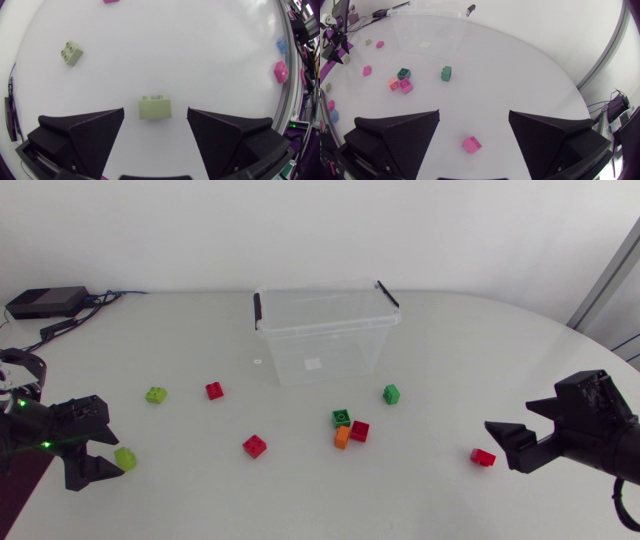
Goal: Pick up the duplo bricks and place them in the container
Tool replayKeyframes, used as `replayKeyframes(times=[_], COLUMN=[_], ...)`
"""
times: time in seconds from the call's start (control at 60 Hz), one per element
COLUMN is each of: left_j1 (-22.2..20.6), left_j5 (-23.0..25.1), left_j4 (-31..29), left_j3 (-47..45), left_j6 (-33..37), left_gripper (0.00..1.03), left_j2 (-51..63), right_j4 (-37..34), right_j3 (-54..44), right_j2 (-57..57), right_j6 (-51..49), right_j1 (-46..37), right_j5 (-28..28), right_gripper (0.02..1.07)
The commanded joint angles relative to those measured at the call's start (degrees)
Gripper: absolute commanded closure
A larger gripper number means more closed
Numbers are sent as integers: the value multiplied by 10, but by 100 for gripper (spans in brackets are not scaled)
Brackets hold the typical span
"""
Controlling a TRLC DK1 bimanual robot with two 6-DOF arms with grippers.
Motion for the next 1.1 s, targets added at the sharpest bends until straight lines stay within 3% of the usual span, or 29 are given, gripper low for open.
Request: replayKeyframes(times=[0.0, 0.05, 0.1, 0.217, 0.333, 0.517, 0.917, 1.083], left_j1=[-5, -7, -10, -9, -3, 3, -2, -12], left_j5=[10, 10, 13, 14, 15, 39, 116, 162], left_j4=[-1, 0, -1, -1, -14, -30, -134, -152], left_j3=[-9, -9, -10, 4, 24, 28, 71, 98], left_j6=[18, 19, 22, 24, 27, 32, 34, 1], left_gripper=[21, 22, 30, 59, 67, 69, 69, 69], left_j2=[24, 28, 36, 69, 102, 95, -27, -65], right_j4=[11, 9, 10, -22, 5, -38, -96, -92], right_j3=[-9, -1, 5, 26, 17, 59, 102, 70], right_j2=[12, 37, 57, 87, 107, 153, 256, 248], right_j6=[-8, -6, -10, -22, -61, -55, -298, -335], right_j1=[12, 13, 11, 16, 22, 14, -62, -43], right_j5=[-11, -15, -6, -10, -2, -2, -6, 43], right_gripper=[10, 10, 10, 10, 10, 7, 7, 10])
